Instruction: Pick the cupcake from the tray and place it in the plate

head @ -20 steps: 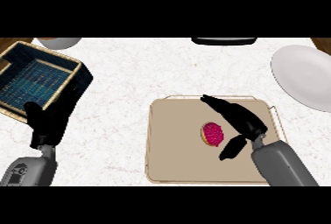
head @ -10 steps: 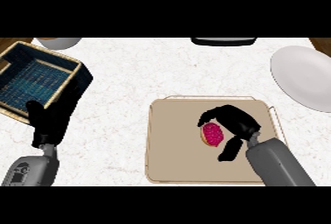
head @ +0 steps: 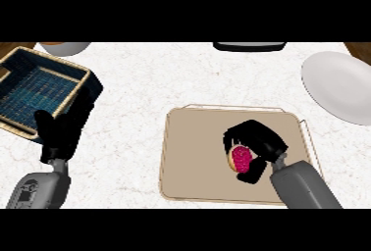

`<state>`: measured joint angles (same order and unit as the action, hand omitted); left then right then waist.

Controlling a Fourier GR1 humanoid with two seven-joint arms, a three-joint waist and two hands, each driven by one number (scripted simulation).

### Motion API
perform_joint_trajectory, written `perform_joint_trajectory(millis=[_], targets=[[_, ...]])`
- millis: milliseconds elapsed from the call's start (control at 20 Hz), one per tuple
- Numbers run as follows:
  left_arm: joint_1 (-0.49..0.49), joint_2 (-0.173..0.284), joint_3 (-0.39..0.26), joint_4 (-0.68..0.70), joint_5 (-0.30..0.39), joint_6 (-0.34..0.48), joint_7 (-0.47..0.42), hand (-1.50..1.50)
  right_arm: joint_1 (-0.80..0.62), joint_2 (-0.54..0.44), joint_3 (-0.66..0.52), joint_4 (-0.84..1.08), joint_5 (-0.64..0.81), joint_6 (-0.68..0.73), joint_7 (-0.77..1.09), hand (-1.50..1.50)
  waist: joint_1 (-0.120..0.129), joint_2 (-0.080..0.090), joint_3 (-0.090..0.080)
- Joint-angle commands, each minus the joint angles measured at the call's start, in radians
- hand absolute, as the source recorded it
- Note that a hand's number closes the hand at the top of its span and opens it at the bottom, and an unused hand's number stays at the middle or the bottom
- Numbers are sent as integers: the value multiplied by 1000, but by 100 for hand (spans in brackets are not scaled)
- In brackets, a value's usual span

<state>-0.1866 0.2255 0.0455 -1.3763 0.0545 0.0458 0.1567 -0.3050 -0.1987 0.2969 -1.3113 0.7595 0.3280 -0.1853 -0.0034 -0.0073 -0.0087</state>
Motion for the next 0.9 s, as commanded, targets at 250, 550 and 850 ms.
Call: perform_joint_trajectory(millis=[250,550,850], targets=[[-19,19,28,7,3,-34,1,0,-56,-115,-133,27,66,-27,40,150,3,8,9],[31,-1,12,-35,-4,-19,1,0,-87,-113,-287,-83,74,-299,53,150,-2,3,9],[-2,-25,3,-12,-28,11,10,0,-80,-139,-427,-138,86,-447,105,150,-5,7,9]])
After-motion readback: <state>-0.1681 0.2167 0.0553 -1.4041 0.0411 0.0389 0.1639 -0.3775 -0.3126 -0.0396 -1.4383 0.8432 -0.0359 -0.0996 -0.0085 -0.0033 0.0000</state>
